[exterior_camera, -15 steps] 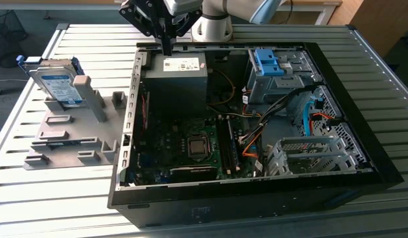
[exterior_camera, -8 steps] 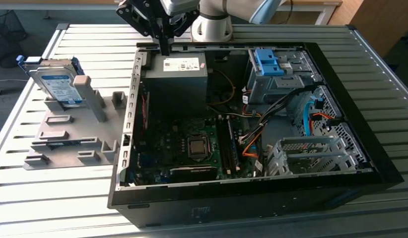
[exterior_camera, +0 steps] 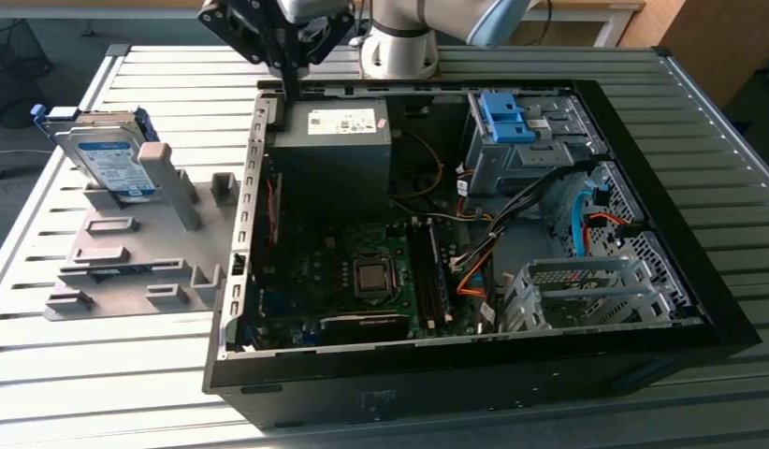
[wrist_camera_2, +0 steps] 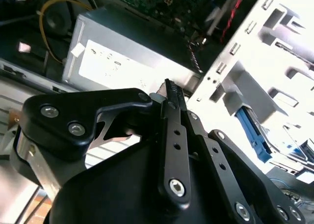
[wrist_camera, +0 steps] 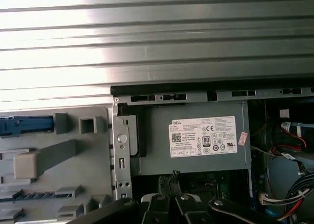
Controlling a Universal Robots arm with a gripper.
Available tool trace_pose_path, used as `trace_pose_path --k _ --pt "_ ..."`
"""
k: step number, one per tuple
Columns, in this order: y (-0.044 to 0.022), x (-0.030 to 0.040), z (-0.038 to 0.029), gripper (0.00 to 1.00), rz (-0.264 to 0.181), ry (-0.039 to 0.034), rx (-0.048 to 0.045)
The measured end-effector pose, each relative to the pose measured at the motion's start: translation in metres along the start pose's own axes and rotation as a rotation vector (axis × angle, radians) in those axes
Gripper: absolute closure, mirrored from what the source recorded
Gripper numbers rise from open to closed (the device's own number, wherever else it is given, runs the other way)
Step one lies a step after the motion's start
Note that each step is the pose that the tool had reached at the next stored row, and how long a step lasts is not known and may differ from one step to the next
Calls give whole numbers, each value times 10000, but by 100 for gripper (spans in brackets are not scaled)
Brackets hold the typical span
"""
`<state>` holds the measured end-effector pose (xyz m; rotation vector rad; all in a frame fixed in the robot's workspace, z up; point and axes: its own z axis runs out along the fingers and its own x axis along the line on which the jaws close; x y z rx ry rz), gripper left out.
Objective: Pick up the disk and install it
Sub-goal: 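Reach for the disk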
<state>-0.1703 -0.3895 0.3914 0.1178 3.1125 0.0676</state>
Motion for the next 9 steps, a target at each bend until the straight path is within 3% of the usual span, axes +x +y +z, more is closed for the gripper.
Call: trace_pose_path --k 5,9 --pt "16 110 2 89 2 0 -3" --pt "16 115 2 89 1 0 -3"
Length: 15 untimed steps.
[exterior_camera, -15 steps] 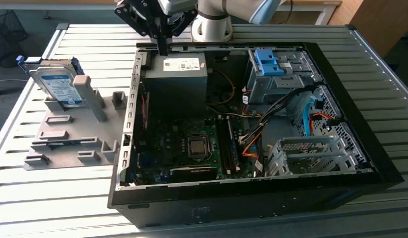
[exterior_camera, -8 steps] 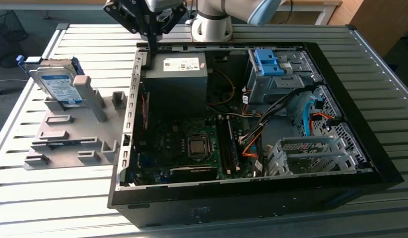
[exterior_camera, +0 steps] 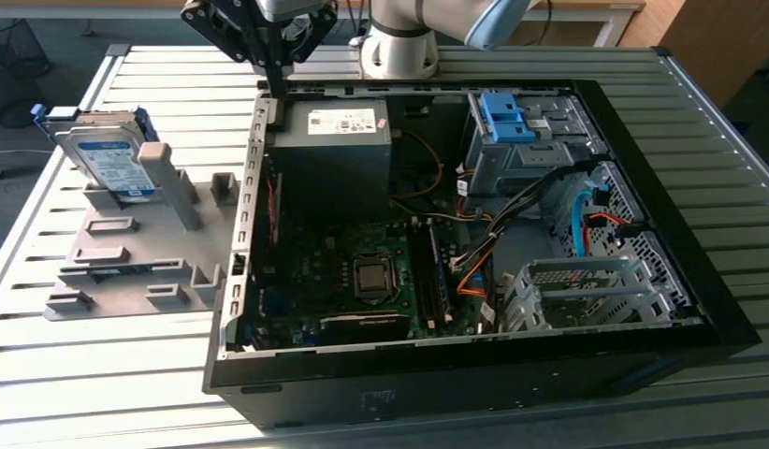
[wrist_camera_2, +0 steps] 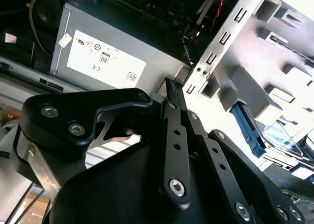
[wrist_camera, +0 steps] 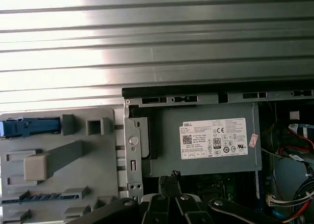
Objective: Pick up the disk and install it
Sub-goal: 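Reach for the disk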
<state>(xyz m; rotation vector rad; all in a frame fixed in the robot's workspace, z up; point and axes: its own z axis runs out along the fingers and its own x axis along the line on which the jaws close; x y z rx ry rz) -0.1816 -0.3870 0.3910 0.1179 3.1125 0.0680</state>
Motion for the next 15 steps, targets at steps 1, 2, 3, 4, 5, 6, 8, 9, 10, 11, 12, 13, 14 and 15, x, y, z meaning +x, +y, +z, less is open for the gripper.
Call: trace_pose_path --k 1,2,3,4,5,6,8,9,10,11,12,13,14,15 --pt "0 0 0 89 0 0 1" --pt "0 2 0 89 1 0 0" --pt "2 8 0 89 2 -1 0" --pt "7 20 0 89 1 0 0" --pt "12 43 0 89 0 0 0" --pt "18 72 0 89 1 0 1" --pt "33 132 0 89 1 0 0" --pt "40 166 0 89 0 1 0" --pt "47 199 0 89 0 2 0" --pt "52 234 1 89 2 2 0" --pt "57 266 1 89 2 3 1" --pt "63 295 2 89 1 3 0" --pt "69 325 2 89 0 4 1" --pt "76 355 3 89 1 4 1"
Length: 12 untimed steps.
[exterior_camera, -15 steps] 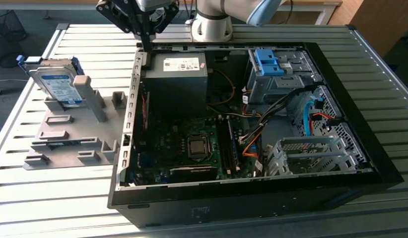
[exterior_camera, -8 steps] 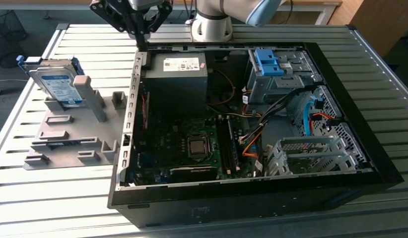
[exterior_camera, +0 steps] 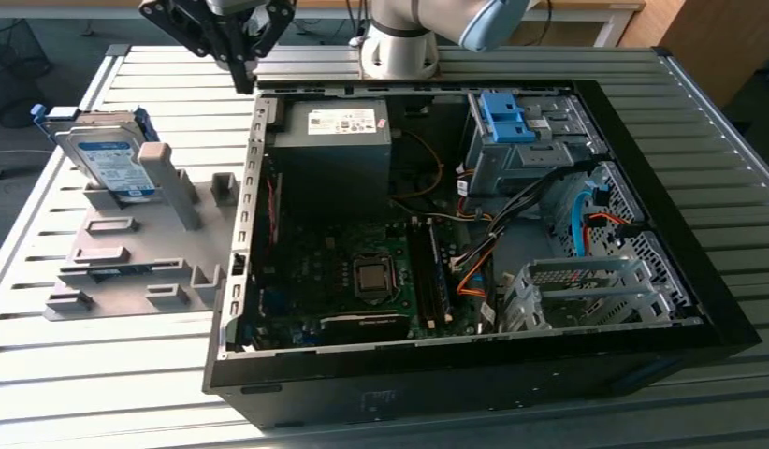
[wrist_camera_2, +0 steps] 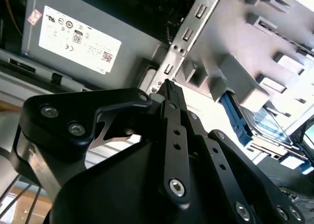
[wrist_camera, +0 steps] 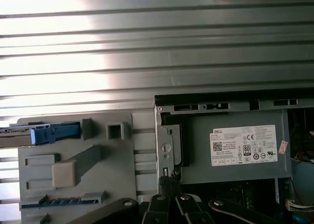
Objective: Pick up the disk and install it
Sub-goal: 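Reach for the disk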
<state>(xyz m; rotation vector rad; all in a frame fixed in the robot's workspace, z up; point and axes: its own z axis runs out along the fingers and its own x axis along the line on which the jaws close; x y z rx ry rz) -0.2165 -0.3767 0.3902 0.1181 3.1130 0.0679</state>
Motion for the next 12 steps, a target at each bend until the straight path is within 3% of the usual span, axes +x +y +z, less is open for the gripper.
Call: trace_pose_path --k 5,12 --pt "26 129 5 89 0 6 0" --pt "23 203 13 89 0 6 0"
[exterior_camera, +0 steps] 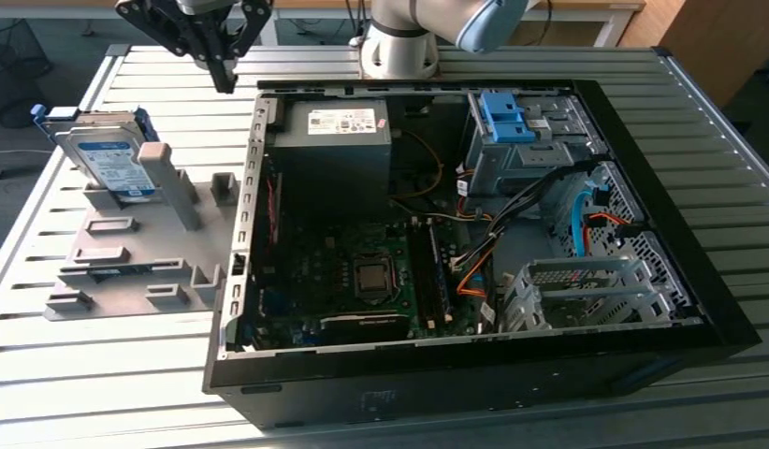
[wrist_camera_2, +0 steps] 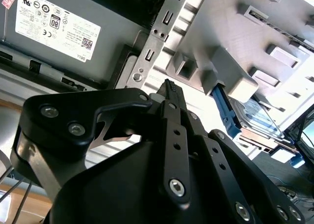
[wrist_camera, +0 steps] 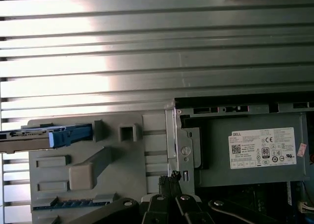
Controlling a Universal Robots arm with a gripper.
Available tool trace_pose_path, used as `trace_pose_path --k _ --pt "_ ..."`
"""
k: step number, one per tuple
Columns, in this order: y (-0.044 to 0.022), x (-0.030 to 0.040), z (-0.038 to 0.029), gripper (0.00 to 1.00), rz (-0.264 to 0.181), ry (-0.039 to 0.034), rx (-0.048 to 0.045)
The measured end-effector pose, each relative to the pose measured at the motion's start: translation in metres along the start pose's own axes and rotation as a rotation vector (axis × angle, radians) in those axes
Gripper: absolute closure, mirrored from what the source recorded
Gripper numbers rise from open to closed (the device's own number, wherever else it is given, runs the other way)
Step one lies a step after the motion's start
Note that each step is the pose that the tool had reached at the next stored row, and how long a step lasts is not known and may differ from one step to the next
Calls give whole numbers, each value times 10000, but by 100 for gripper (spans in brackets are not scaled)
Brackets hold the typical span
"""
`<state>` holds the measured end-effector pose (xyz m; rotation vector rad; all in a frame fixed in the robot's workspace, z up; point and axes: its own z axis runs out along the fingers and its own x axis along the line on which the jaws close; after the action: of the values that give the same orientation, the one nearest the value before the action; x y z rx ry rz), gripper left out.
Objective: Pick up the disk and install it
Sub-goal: 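Reach for the disk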
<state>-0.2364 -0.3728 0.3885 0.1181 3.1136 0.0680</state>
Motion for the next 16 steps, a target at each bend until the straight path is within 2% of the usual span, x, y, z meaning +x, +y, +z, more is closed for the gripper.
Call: trace_pose_path --k 9,16 --pt "-2 25 4 89 1 0 0" --pt "1 96 7 89 0 0 0"
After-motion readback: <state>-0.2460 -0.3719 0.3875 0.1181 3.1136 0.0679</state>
